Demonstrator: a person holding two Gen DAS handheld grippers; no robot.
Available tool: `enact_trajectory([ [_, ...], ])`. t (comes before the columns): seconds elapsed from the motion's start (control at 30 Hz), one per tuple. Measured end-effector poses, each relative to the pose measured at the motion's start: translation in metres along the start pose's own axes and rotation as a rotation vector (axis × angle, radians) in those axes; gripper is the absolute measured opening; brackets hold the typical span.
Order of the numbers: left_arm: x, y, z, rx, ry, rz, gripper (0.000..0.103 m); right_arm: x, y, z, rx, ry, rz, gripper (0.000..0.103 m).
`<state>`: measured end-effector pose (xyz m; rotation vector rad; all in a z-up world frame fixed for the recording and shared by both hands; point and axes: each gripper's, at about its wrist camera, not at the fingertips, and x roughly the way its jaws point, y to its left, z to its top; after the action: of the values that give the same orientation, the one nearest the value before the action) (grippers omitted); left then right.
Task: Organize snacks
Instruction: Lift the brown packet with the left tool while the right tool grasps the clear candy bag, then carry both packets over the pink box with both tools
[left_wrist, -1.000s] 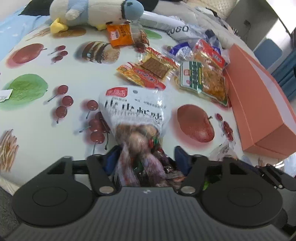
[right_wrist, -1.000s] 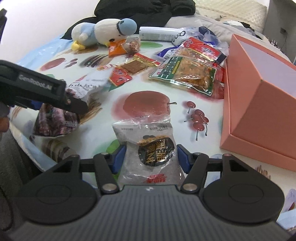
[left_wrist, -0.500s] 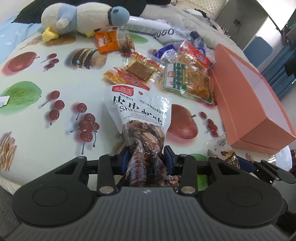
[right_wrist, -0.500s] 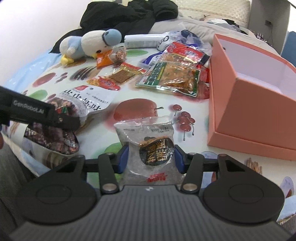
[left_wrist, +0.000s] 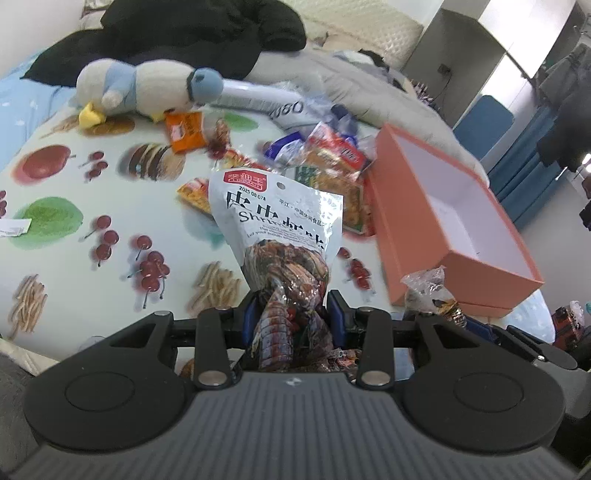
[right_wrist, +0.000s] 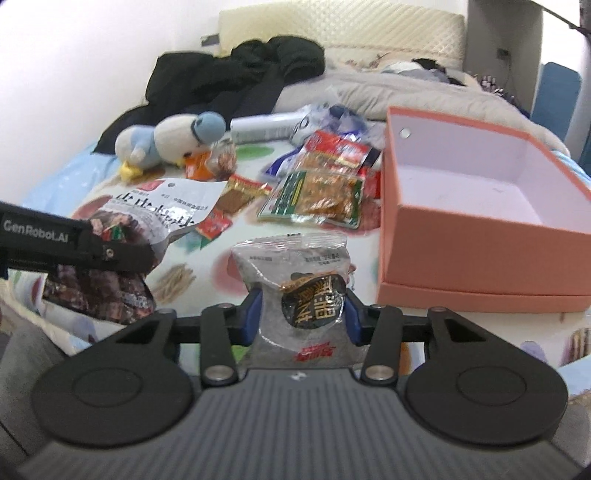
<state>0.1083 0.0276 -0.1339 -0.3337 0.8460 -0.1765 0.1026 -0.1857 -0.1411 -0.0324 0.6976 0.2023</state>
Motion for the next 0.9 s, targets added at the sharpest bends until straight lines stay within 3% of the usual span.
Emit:
enact_trajectory([
  [0.47, -0.063, -0.052, -0.010, 0.042, -0.081, -0.084, 0.044, -0.098, -0.019, 0.018, 0.076, -0.152, -0.049, 0.048],
  [0.9, -0.061, -0.092, -0.018, 0.109, -0.049, -0.171, 0.044, -0.134, -0.040, 0.009, 0.130, -0.175, -0.113, 0.048],
])
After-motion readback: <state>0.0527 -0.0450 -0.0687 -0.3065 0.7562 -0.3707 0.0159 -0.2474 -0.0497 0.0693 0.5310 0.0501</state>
